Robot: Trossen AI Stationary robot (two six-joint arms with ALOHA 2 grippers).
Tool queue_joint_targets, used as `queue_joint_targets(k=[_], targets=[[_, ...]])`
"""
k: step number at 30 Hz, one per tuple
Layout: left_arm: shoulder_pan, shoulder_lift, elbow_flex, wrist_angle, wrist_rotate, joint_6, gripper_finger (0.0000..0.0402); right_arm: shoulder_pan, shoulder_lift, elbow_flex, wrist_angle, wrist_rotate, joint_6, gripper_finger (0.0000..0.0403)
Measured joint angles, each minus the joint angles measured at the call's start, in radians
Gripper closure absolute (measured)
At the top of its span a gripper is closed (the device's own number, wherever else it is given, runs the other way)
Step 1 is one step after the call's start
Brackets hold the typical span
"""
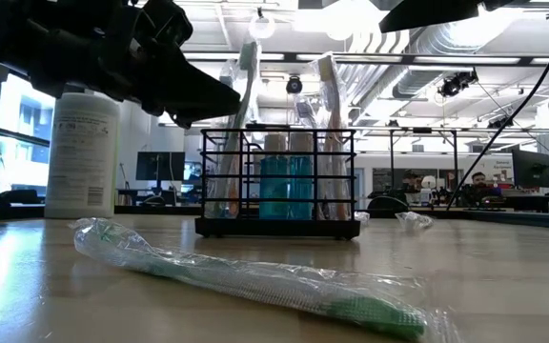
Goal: Pick & Place toothbrushing station
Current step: Put the middle left green toothbrush into the black mesh, then put the bottom green toothbrush into the black mesh
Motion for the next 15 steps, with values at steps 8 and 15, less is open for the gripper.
queue_joint_targets(k=[8,15], targets=[[0.000,-0.004,0.000,0.000,0.000,0.000,0.0252,0.000,0.000,0.000,0.000,0.000,0.000,0.0166],[0.000,-0.051,0.001,-0.030,0.000,-0.003,0.0252,0.000,0.000,0.000,-0.001,0.000,0.000,0.0166]])
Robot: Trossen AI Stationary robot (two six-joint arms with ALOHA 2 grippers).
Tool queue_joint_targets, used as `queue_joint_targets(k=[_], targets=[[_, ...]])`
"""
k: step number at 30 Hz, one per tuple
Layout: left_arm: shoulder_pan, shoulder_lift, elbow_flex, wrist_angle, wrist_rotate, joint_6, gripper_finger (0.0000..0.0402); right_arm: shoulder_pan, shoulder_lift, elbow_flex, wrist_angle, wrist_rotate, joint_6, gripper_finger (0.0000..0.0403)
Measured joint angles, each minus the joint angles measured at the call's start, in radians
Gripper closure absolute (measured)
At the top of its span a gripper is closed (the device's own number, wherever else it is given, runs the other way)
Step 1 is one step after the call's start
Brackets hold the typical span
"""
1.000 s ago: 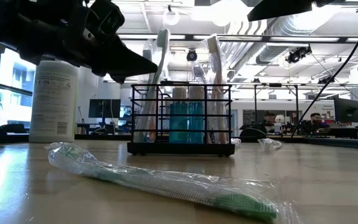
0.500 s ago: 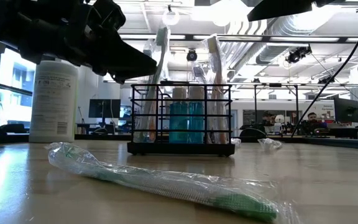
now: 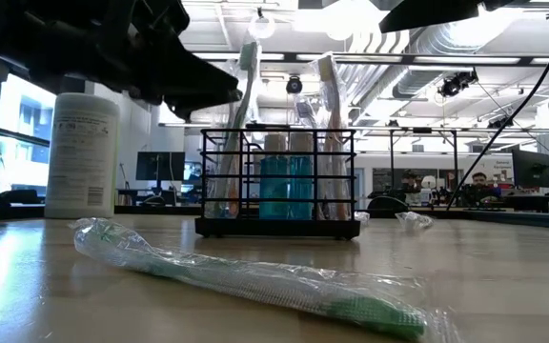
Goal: Pick & Place toothbrushing station
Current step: Put the bottom green toothbrush into the black mesh
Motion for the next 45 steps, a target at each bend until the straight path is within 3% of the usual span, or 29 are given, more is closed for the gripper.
queue_joint_targets(k=[7,13,18,25,31,39,45], targets=[[0.000,-0.090,0.000,-0.097,0.002,-0.001,0.0252,0.000,0.000,0.000,0.000,0.000,0.000,0.0166],[-0.017,-0.168,0.000,-0.210,0.091,-0.052,0.0252,0.000,0.000,0.000,-0.004,-0.006,0.000,0.0166],[-0.101,-0.233,-0.001,-0.334,0.092,-0.053,0.0252,0.000,0.000,0.000,-0.008,-0.025,0.002,0.0166],[-0.259,-0.264,0.000,-0.363,0.073,-0.003,0.0252,0.000,0.000,0.000,-0.007,-0.024,0.003,0.0166],[-0.348,-0.176,0.000,-0.362,0.033,-0.019,0.0252,0.000,0.000,0.000,0.000,-0.024,0.002,0.0166],[-0.345,-0.011,0.017,-0.359,0.031,-0.042,0.0252,0.000,0.000,0.000,0.005,-0.023,0.000,0.0166],[-0.301,0.132,0.116,-0.372,0.146,-0.048,0.0252,0.000,0.000,0.000,0.005,-0.023,0.000,0.0166]])
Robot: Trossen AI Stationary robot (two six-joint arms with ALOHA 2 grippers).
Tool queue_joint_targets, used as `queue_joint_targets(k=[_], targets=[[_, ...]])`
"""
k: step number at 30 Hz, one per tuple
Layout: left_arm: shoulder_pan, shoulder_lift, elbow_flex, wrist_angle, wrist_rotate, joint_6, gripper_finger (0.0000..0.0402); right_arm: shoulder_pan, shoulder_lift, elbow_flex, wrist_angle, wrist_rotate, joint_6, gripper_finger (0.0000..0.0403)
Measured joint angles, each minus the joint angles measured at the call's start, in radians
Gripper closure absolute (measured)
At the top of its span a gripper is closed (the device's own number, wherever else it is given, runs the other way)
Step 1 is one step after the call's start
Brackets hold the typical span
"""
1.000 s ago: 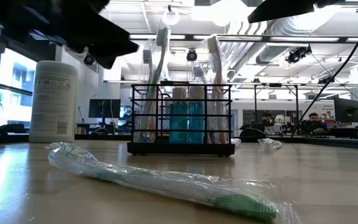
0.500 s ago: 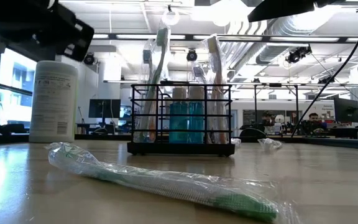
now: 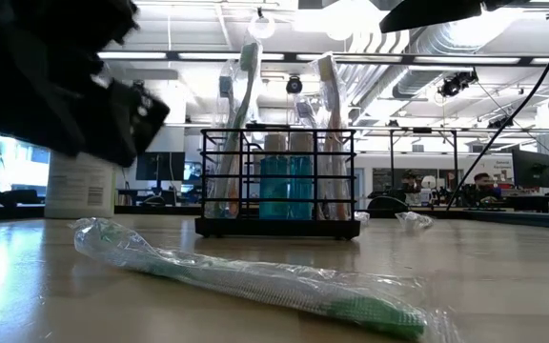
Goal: Pick & Place toothbrushing station
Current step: Put the bottom green toothbrush into the black mesh
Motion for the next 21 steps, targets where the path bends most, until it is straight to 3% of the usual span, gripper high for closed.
queue_joint_targets(k=[6,21], targets=[[0.041,0.060,0.084,-0.160,0.102,-0.064,0.0252,0.000,0.000,0.000,-0.001,-0.047,0.000,0.0166],[0.039,0.067,0.100,-0.269,0.079,-0.009,0.0252,0.000,0.000,0.000,0.015,-0.074,-0.023,0.0166]])
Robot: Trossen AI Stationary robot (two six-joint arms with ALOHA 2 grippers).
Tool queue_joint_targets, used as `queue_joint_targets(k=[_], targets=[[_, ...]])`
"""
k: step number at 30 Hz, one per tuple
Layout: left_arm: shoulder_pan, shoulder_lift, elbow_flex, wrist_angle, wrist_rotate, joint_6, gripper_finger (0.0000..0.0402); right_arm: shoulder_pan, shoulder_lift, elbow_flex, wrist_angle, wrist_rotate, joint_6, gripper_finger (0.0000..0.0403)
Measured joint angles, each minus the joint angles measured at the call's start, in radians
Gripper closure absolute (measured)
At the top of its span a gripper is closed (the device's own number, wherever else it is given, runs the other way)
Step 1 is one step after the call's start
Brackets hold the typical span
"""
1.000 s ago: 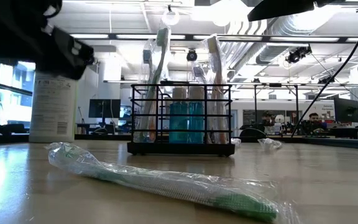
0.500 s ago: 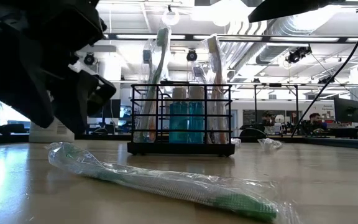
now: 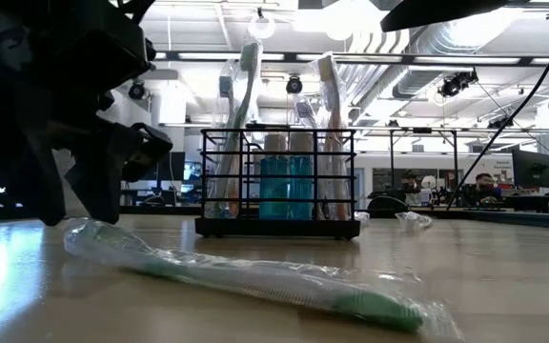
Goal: Pick & Place toothbrushing station
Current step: Put the bottom green toothbrush into the black mesh
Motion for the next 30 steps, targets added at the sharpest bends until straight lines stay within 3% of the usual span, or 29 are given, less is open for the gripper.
queue_joint_targets(k=[13,18,25,30], targets=[[0.028,0.068,0.000,0.083,0.059,0.019,0.0256,0.000,0.000,0.000,0.005,-0.001,-0.003,0.0166],[0.034,0.068,-0.001,0.076,0.079,0.019,0.0295,-0.010,0.000,0.000,0.005,-0.013,-0.003,0.0166],[0.032,0.068,0.000,0.072,0.101,0.016,0.0381,-0.033,0.000,0.000,0.002,-0.075,-0.001,0.0166],[0.033,0.068,0.000,0.065,0.101,0.008,0.0391,-0.039,0.000,0.000,0.003,-0.084,0.000,0.0166]])
